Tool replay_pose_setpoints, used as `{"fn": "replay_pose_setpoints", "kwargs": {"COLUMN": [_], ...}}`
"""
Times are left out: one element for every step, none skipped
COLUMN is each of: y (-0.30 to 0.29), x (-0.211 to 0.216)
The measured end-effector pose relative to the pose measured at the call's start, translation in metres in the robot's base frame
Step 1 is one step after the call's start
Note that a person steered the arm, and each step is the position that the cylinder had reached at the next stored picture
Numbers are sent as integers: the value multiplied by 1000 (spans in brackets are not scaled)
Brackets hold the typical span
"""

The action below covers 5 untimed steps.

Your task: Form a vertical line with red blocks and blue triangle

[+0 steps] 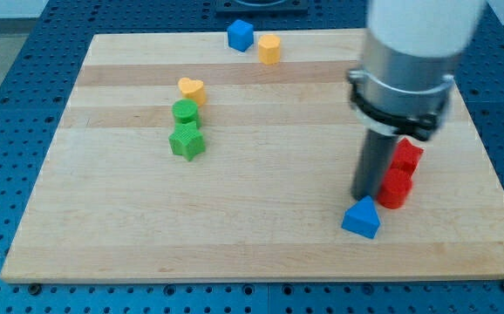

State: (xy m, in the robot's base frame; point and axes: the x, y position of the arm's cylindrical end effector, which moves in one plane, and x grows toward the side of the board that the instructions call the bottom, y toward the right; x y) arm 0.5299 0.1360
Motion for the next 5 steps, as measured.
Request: {"fn": "replay_pose_setpoints", "kwargs": {"y": [-31,-90,-25,45,5], "x": [0,15,57,58,72]}}
